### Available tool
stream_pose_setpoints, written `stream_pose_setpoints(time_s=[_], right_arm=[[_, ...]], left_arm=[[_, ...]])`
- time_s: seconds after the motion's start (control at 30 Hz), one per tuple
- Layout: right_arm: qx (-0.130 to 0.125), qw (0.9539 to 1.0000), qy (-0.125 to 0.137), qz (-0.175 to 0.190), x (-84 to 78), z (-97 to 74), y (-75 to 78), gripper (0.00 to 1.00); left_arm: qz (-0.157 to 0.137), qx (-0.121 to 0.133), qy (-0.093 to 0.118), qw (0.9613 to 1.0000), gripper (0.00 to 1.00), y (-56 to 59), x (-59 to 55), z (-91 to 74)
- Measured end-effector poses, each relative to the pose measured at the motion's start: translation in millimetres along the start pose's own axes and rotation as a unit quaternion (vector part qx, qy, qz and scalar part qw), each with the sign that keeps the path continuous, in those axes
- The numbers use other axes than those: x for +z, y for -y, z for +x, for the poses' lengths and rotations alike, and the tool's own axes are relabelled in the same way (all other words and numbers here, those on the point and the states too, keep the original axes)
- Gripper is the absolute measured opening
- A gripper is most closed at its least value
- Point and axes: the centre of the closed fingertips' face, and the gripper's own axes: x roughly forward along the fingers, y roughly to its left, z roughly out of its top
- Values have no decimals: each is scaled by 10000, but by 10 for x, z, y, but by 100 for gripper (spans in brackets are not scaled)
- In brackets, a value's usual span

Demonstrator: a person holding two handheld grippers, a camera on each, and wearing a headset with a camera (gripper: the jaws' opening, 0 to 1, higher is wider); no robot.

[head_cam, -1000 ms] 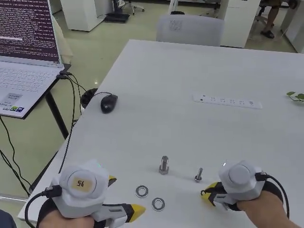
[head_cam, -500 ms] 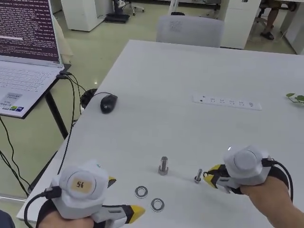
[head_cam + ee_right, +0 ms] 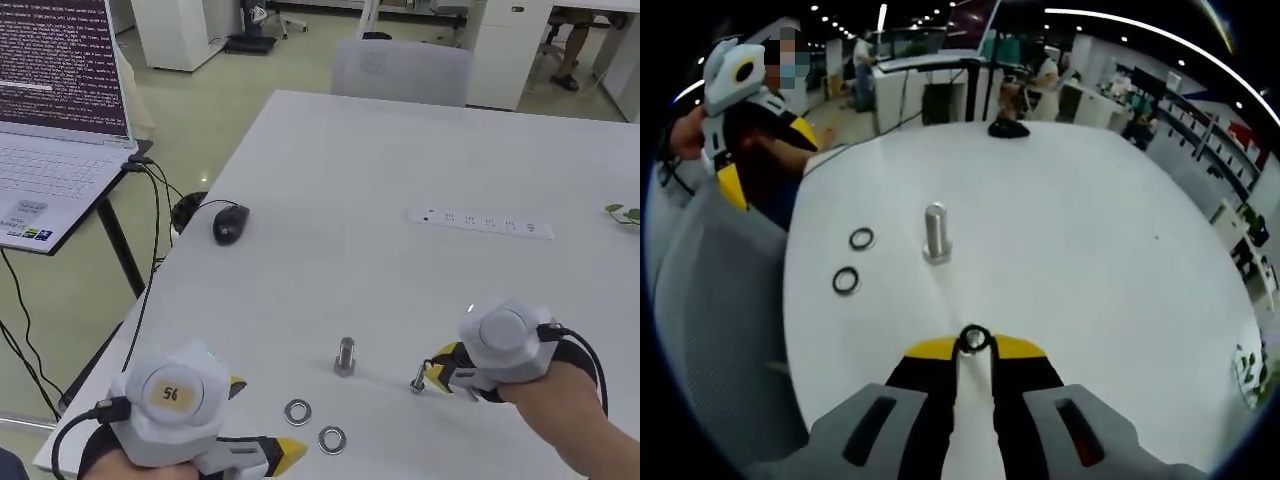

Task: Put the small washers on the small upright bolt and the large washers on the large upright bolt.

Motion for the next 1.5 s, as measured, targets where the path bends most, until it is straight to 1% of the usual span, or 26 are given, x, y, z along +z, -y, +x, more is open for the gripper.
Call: stream_pose_setpoints(time_s=[0.1, 0.3, 0.57, 0.87, 1.17, 1.5], right_arm=[[40, 10000, -36, 0, 1, 10, -7, 13], [77, 9998, -140, -129, -9, 26, -25, 13], [103, 9995, -253, -180, -2, 32, -23, 13], [154, 9987, -386, -309, -2, 70, -27, 13], [217, 9976, -560, -344, -45, 118, -42, 13], [313, 9958, -786, -361, -153, 262, -47, 13]], left_arm=[[-1, -7, 13, 10000, 63, 5, 11, 5], [7, 1, 12, 10000, 63, 1, 12, 2], [-15, 18, 4, 10000, 63, -8, -12, -14], [-45, 32, 16, 10000, 63, -17, -13, -17], [-58, 38, 10, 10000, 63, -25, -31, -23], [-94, 66, 10, 9999, 63, -51, -50, -36]])
